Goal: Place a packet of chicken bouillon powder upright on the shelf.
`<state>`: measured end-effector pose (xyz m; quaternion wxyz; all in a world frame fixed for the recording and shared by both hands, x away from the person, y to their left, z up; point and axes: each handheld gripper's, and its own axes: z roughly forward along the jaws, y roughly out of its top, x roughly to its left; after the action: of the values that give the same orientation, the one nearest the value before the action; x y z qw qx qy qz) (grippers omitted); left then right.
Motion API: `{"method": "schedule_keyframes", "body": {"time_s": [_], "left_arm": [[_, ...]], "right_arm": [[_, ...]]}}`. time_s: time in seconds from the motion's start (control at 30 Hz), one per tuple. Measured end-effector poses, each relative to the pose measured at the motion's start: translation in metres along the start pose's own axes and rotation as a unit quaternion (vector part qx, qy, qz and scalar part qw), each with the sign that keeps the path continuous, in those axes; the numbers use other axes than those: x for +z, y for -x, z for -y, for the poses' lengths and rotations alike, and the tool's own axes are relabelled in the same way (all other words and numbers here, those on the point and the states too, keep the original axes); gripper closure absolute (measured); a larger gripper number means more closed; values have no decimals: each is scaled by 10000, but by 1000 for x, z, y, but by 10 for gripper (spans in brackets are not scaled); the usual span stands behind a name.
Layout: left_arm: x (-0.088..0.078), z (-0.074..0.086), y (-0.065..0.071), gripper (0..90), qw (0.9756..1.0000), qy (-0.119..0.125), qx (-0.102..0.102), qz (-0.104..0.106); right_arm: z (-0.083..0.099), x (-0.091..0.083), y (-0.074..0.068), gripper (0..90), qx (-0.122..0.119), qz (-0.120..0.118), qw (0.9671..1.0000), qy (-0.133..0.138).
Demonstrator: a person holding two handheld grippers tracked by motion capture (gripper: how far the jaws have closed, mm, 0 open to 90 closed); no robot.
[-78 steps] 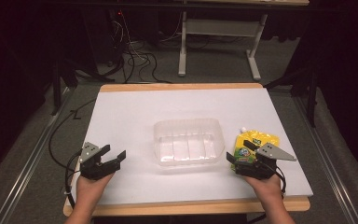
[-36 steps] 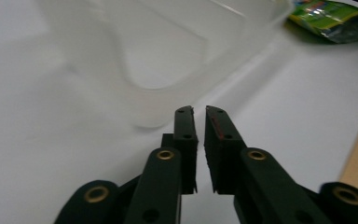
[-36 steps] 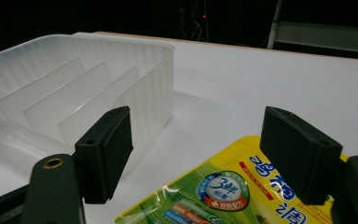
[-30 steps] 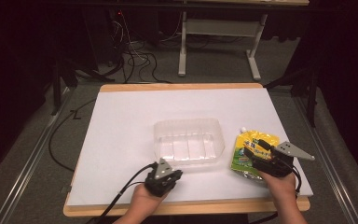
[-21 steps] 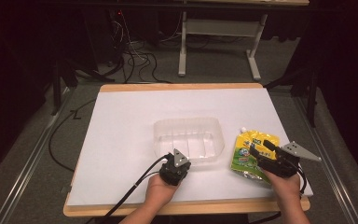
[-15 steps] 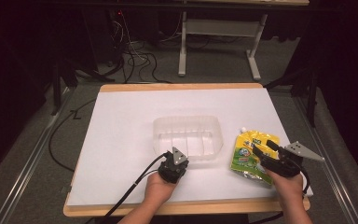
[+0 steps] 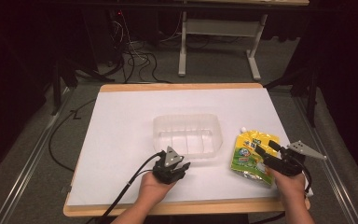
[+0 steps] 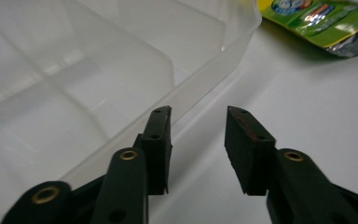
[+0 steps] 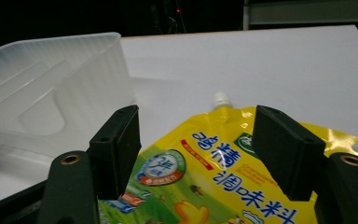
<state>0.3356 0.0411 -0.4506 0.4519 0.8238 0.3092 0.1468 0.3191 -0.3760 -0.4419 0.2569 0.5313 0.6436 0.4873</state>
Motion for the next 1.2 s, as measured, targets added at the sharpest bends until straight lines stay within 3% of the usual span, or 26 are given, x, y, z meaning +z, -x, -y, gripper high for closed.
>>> {"method": "schedule_keyframes", "body": {"time_s": [0.13,0.23,0.33,0.37,0.47,0.53,0.8,1.0,1.2], "left_arm": [[-44,7,-28,514,9994,209,-236,-146],[-69,20,-53,497,9977,317,-296,-511],[-80,40,-77,508,9936,522,-618,-790],[-80,44,-84,514,9925,463,-745,-856],[-79,47,-96,488,9904,356,-804,-1066],[-79,48,-99,486,9895,394,-919,-1046],[-83,46,-97,474,9889,491,-891,-1082],[-83,47,-94,462,9889,493,-893,-1077],[-81,48,-90,461,9886,469,-919,-1099]], "right_arm": [[0,4,17,312,296,133,9994,-130],[0,7,25,346,308,291,9988,-239],[1,11,33,354,385,377,9978,-388],[1,13,36,354,421,386,9975,-414],[0,17,46,345,680,423,9957,-464],[0,21,52,343,812,512,9938,-566],[-5,27,80,335,1222,827,9868,-664],[-5,39,96,342,1477,775,9822,-861],[-3,48,100,403,1647,642,9783,-1086]]}}
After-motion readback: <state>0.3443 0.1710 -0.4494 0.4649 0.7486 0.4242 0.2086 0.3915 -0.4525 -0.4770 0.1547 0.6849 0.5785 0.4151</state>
